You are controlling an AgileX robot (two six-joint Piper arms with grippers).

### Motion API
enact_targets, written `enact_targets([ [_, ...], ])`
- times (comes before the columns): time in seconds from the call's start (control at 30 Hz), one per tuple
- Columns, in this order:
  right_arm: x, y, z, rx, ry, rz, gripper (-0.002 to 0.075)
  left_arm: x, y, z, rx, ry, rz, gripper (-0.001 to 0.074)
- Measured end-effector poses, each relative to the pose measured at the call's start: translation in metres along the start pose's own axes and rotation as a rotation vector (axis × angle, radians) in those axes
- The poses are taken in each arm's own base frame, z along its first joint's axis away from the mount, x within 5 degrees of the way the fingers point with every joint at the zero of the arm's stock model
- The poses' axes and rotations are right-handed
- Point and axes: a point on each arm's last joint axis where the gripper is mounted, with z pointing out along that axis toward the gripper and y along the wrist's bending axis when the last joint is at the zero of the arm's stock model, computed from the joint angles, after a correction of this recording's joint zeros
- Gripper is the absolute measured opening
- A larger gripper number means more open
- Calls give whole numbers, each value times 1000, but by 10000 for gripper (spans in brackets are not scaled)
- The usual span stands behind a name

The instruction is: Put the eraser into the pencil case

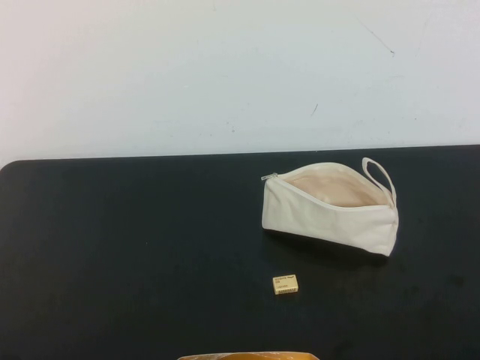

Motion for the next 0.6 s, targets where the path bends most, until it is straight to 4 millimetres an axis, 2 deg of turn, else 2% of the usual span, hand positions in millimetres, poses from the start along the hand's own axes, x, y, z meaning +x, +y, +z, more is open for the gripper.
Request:
enact_targets([
  [0.17,0,0,0,0,0,0,-1,-3,-4,0,44,-36,-106,0],
  [0.27,0,0,0,0,0,0,-1,-1,-12,-2,72,23,31,0],
  [0.4,0,0,0,0,0,0,-1,-3,-45,-10,130,145,246,0],
  [0.6,0,0,0,0,0,0,-1,-27,-93,-5,-10,379,597,0],
])
